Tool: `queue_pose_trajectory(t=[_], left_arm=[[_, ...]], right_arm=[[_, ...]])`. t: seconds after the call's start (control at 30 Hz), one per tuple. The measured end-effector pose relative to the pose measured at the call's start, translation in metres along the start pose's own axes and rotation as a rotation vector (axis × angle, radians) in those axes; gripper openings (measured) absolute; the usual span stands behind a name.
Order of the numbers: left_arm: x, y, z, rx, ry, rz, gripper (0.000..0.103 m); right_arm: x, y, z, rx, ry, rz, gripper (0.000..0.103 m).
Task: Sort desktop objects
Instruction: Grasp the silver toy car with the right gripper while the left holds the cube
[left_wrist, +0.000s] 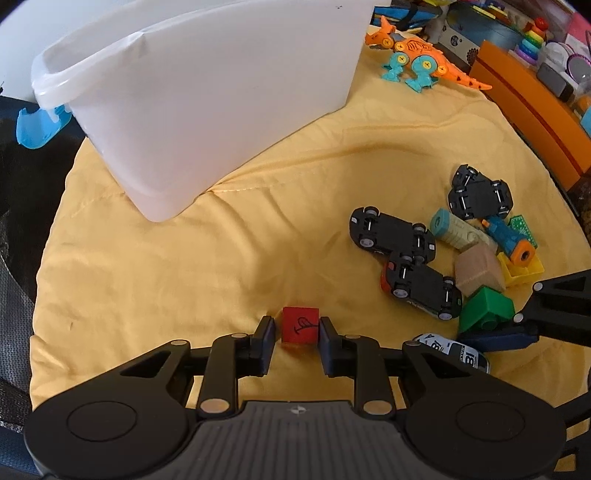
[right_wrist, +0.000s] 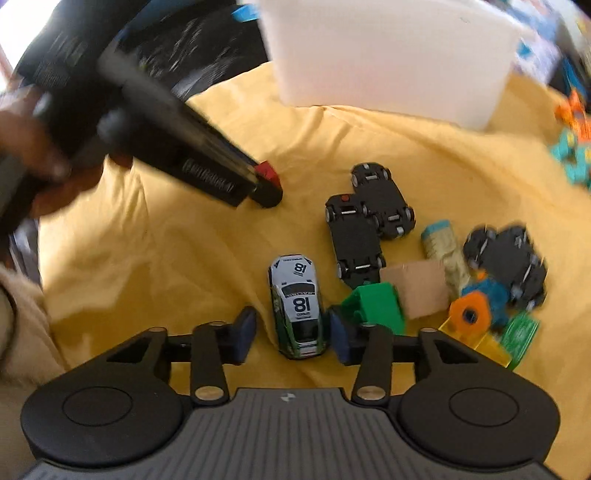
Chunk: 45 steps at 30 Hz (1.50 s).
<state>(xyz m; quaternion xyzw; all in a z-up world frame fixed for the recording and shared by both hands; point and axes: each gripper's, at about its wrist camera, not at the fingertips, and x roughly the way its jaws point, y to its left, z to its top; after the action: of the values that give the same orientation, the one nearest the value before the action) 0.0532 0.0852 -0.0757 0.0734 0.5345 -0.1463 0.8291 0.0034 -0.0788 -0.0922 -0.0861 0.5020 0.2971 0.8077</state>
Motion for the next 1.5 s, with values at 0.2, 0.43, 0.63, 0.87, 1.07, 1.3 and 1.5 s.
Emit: queue_pose_trajectory(t=[0.2,0.43,0.63,0.87,1.07,1.3,1.5], left_arm=[[-0.001,0.001,-0.001,-0.011,-0.001,-0.003,0.029],[-0.002,0.001,-0.001,-0.017,-0.003,-0.003,0.029],[0.0,0.001,-0.001,-0.016,-0.006,-0.002,0.029],[0.0,0.002,-0.001,-0.016,-0.008,-0.002,0.029],[-0.001,0.0,-0.003,0.001,-0.01,0.008,0.029],[-0.007,0.0,-0.002,-0.016,-0.012,-0.004,0.022],[-0.054,0.003,0.014,0.01,-0.091,-0.016,0.022]], right_arm=[[0.001,-0.011,0.003,0.132,-0.035,0.011,0.041],[-0.003,-0.018,0.001,0.215,-0.072,0.046,0.044],[-0.005,-0.015,-0.002,0.234,-0.082,0.025,0.046],[-0.005,-0.024,-0.003,0.329,-0.108,0.037,0.042],[-0.003,0.021,-0.015,-0.102,-0.083,-0.121,0.048],[-0.012,0.014,-0.009,-0.042,-0.085,-0.107,0.032],[-0.059,0.01,0.015,-0.055,-0.183,-0.151,0.033]])
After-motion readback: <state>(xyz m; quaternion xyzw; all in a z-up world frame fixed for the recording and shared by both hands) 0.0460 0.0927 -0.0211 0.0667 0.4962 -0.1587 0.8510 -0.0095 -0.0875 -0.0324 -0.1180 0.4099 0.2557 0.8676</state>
